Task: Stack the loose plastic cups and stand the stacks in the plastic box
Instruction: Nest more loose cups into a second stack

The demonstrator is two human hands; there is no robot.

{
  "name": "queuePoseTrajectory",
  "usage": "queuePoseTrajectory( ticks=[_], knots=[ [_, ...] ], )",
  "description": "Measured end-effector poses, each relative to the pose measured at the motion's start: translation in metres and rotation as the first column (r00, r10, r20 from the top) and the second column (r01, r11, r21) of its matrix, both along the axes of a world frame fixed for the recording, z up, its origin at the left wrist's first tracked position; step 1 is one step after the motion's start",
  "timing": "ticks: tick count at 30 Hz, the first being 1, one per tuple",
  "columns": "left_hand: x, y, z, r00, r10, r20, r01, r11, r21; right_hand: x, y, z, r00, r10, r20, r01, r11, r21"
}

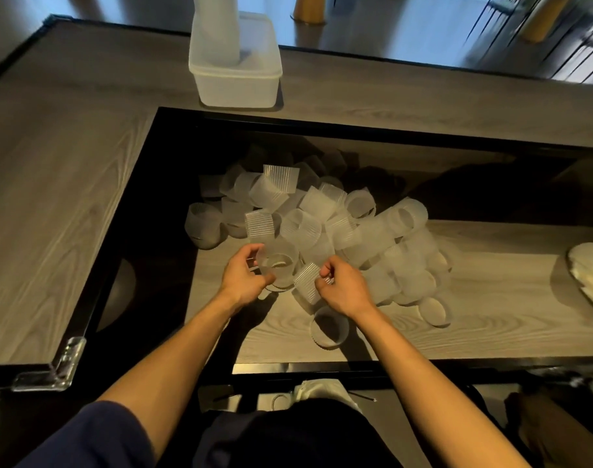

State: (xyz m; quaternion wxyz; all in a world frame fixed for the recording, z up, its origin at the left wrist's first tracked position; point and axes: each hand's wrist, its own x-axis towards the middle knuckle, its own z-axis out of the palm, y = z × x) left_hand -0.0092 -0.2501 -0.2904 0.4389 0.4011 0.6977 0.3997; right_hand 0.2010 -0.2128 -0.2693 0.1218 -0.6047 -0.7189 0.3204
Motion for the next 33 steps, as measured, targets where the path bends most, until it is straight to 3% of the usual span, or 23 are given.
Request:
queuePoseTrajectory(
  ticks=[5, 11, 21, 29, 33],
  knots=[
    [-0.002, -0.001, -0.002, 0.996, -0.067, -0.059, 0.067, 0.998, 0.014, -0.001, -0.004, 0.027, 0.994, 0.016, -0.113, -0.004, 0.994, 0.105],
    [-0.006, -0.006, -0.004, 0.985, -0.137, -0.107, 0.135, 0.991, -0.023, -0.011, -0.002, 0.052, 0.971, 0.169, -0.167, -0.133, 0.969, 0.206],
    [0.012, -0.022, -0.005, 0.953, -0.271, -0.135, 0.277, 0.96, 0.029, -0.024, -0.017, 0.04, 0.896, 0.436, 0.084, -0.44, 0.849, 0.293],
    [0.021, -0.049, -0.02, 0.956, -0.278, -0.097, 0.274, 0.96, -0.055, -0.013, -0.039, 0.014, 0.872, 0.48, 0.095, -0.488, 0.838, 0.245],
    [0.026, -0.053, -0.028, 0.953, -0.285, -0.102, 0.276, 0.956, -0.1, -0.007, -0.049, -0.001, 0.853, 0.494, 0.17, -0.519, 0.836, 0.179]
  ],
)
